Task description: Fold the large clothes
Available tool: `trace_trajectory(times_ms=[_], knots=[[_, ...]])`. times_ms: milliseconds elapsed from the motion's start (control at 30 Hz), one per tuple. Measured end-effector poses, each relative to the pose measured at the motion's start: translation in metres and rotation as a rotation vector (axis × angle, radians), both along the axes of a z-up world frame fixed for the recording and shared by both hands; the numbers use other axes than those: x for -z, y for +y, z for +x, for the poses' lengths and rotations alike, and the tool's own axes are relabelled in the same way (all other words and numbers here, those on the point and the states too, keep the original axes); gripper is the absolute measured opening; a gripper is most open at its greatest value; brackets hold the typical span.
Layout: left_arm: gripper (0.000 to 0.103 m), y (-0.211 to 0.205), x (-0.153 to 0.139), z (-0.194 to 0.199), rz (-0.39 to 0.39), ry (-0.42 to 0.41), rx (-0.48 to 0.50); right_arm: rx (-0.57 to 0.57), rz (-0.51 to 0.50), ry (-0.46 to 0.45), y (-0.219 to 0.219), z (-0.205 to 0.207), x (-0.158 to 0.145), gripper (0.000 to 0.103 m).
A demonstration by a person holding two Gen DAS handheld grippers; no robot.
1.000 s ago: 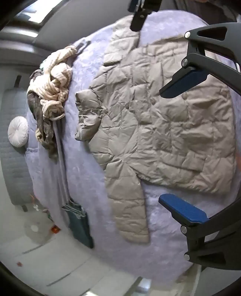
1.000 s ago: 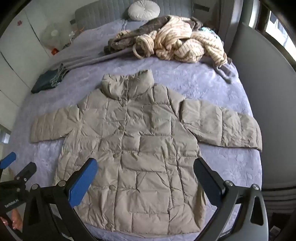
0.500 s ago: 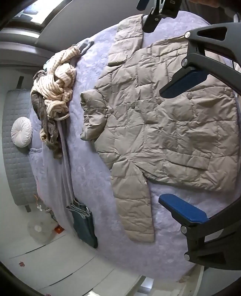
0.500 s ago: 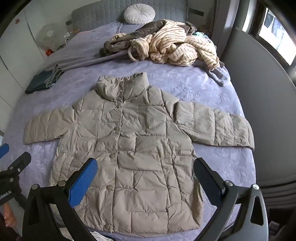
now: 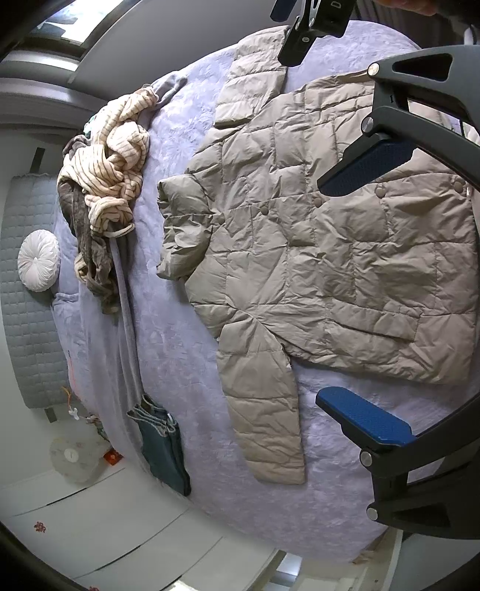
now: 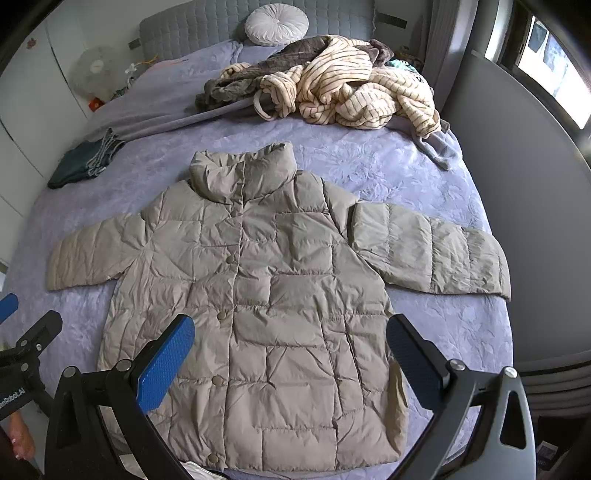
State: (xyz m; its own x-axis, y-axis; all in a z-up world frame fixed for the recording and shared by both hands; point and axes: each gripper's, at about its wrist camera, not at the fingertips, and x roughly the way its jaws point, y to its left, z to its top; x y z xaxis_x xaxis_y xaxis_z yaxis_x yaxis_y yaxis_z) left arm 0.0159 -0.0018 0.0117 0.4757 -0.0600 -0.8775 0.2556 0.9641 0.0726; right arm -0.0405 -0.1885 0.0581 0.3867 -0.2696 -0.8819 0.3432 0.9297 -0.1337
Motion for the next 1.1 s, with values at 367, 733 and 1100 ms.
trace_trajectory(times_ms=[367, 733, 1100], knots=[[0.103, 0.0034, 0.0083, 0.0047, 0.0, 0.004, -0.009, 0.0, 0.004, 0.007, -0.0032, 0.0042, 0.0, 0.103], [0.103, 0.0015, 0.0065, 0.0055, 0.004, 0.008, -0.015, 0.0, 0.008, 0.009, -0.0037, 0.0047, -0.0004, 0.103], [0.103, 0.0013, 0.0064, 0.0058, 0.003, 0.008, -0.016, 0.002, 0.008, 0.01, -0.0042, 0.0065, 0.0007, 0.103]])
